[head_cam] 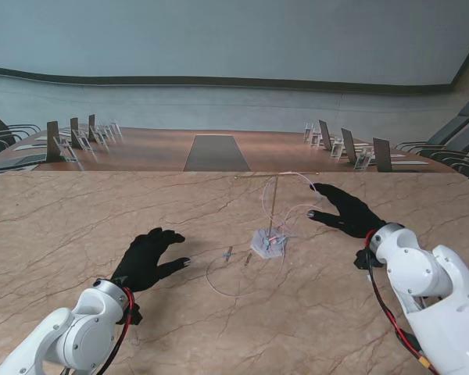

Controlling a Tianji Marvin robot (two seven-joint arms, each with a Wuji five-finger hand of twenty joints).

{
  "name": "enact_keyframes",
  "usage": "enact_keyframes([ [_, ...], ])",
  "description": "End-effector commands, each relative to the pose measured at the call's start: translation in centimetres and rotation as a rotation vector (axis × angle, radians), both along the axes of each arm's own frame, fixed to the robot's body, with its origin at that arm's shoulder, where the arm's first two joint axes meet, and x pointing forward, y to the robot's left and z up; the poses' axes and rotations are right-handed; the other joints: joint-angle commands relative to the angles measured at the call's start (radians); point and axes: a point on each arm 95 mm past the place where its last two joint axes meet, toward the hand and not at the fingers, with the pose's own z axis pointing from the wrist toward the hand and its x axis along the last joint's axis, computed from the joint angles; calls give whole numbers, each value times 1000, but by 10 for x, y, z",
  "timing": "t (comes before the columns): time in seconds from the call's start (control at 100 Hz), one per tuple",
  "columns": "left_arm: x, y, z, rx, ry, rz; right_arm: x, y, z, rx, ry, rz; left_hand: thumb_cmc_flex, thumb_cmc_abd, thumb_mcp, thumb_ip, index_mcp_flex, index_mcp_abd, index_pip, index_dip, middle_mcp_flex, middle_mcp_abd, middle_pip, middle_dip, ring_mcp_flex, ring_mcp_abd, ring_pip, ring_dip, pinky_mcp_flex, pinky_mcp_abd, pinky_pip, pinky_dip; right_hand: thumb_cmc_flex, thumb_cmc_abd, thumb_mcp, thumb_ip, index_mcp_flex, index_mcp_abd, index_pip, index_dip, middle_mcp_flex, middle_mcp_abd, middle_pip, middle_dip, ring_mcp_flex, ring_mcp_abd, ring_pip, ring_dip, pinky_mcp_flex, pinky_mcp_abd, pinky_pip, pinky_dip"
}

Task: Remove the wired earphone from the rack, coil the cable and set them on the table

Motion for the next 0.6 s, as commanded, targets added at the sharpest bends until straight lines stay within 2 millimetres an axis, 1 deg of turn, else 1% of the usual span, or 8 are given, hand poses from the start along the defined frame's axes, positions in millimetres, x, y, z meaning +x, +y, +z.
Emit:
enact_keyframes([
  [0.0, -3, -1, -1, -5, 7, 4, 3, 7, 4, 7, -8, 22, 6, 50, -1, 7, 0, -15, -20, 12, -32, -25, -1, 3, -35, -28, -11, -1, -4, -22, -16, -10, 34, -23, -16, -4, -28, -30, 13, 20, 9, -24, 13, 13, -10, -35, -24, -15, -7, -49, -27, -10],
  [0.17, -4, 0, -1, -7, 7, 5, 9, 15, 6, 12, -4, 47, 7, 49, 0, 7, 1, -14, -20, 12, -32, -25, -1, 3, -35, -28, -10, 0, -5, -22, -16, -10, 104, -10, -46, 2, -41, -49, 140, 67, 11, -30, 64, 35, -3, -57, -15, -28, -2, -64, -17, -26],
  [0.19, -4, 0, -1, -7, 7, 5, 9, 15, 7, 13, -4, 49, 7, 50, -1, 7, 2, -15, -20, 13, -31, -24, -1, 3, -35, -27, -11, -1, -4, -22, -16, -10, 132, -4, -67, 12, -55, -54, 218, 10, 14, -31, 67, 34, -2, -61, -10, -35, -3, -67, -6, -40],
  [0.26, -4, 0, -1, -7, 7, 5, 9, 19, 8, 16, -4, 55, 7, 49, -1, 7, 2, -15, -20, 13, -31, -24, 0, 3, -34, -27, -10, 0, -4, -21, -15, -10, 190, 5, -66, 7, -61, -74, 337, -24, 16, -31, 147, 74, 7, -76, 9, -36, 3, -79, 7, -52],
  [0.29, -4, 0, -1, -8, 6, 5, 8, 20, 9, 18, -5, 58, 7, 50, 0, 7, 2, -15, -20, 13, -32, -25, 0, 3, -34, -27, -10, 0, -4, -21, -15, -9, 226, 17, -83, 16, -68, -86, 421, -104, 19, -36, 163, 74, 11, -83, 20, -49, 7, -84, 23, -68],
  [0.4, -5, 1, -1, -8, 7, 4, 6, 25, 11, 35, -11, 64, 6, 49, -1, 7, 3, -14, -20, 13, -32, -24, 0, 3, -35, -27, -10, 0, -5, -20, -14, -8, 334, 44, -45, 13, -68, -133, 718, -106, 21, -49, 289, 130, 27, -105, 74, -50, 13, -101, 68, -89],
  [0.43, -5, 1, -1, -8, 8, 3, 4, 26, 11, 40, -12, 66, 6, 50, -1, 7, 3, -14, -20, 13, -31, -25, 0, 4, -35, -28, -10, 0, -5, -20, -13, -7, 360, 53, -31, 12, -67, -140, 811, -165, 19, -47, 340, 145, 30, -107, 101, -58, 11, -103, 100, -113],
  [0.59, -6, 0, -1, -11, 9, -3, -3, 29, 15, 45, -28, 77, 5, 50, -1, 7, 3, -15, -20, 14, -31, -25, 1, 4, -35, -27, -10, 0, -5, -19, -13, -6, 368, 30, -11, 11, -40, -120, 880, -189, 16, -16, 437, 183, 34, -75, 170, -39, 8, -88, 180, -133],
])
